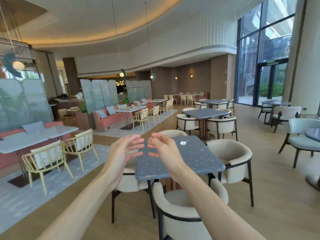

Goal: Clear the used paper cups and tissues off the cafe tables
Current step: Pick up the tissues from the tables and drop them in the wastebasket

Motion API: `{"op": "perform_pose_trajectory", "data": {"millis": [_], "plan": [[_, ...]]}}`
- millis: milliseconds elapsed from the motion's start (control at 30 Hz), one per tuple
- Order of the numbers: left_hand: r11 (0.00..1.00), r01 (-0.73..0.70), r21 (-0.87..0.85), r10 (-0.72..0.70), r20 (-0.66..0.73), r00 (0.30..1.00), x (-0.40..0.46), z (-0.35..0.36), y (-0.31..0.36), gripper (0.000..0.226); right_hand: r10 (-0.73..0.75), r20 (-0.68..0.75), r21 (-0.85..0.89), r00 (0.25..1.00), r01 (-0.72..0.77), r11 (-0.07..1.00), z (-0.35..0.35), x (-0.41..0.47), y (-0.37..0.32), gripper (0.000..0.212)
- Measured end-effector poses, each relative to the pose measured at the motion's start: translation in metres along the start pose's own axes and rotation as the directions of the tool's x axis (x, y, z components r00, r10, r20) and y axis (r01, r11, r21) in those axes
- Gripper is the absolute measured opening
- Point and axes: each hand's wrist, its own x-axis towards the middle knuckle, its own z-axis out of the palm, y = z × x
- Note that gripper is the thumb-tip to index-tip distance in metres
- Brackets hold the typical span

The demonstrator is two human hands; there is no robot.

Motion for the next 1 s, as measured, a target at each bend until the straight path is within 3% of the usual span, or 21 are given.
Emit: {"op": "perform_pose_trajectory", "data": {"millis": [100, 267, 433, 567, 800, 1000], "plan": [[1.0, 0.023, 0.016, -0.022, -0.022, 1.0, 0.06, -0.039, -0.021, 0.028, 0.027, 0.048, 0.005, 0.998, -0.027, 1.0, 0.042, 0.072, 0.027, 0.048], [0.997, 0.076, -0.009, -0.077, -0.064, 0.995, 0.153, -0.117, -0.078, 0.028, 0.047, 0.025, -0.019, 0.999, -0.046, 0.999, 0.112, 0.174, 0.087, 0.054], [0.988, 0.133, -0.073, -0.136, -0.046, 0.99, 0.263, -0.185, -0.152, 0.027, 0.062, -0.125, -0.051, 0.99, -0.069, 0.996, 0.173, 0.274, 0.163, 0.069], [0.967, 0.231, -0.112, -0.227, 0.049, 0.973, 0.357, -0.226, -0.2, 0.029, 0.145, -0.27, -0.011, 0.952, -0.154, 0.988, 0.197, 0.355, 0.201, 0.043], [0.946, 0.273, -0.173, -0.239, 0.193, 0.952, 0.498, -0.246, -0.233, 0.022, 0.129, -0.482, -0.035, 0.866, -0.166, 0.986, 0.209, 0.47, 0.219, 0.036], [0.931, 0.33, -0.155, -0.289, 0.24, 0.927, 0.595, -0.272, -0.291, 0.023, 0.112, -0.518, -0.01, 0.848, -0.137, 0.991, 0.234, 0.58, 0.265, 0.035]]}}
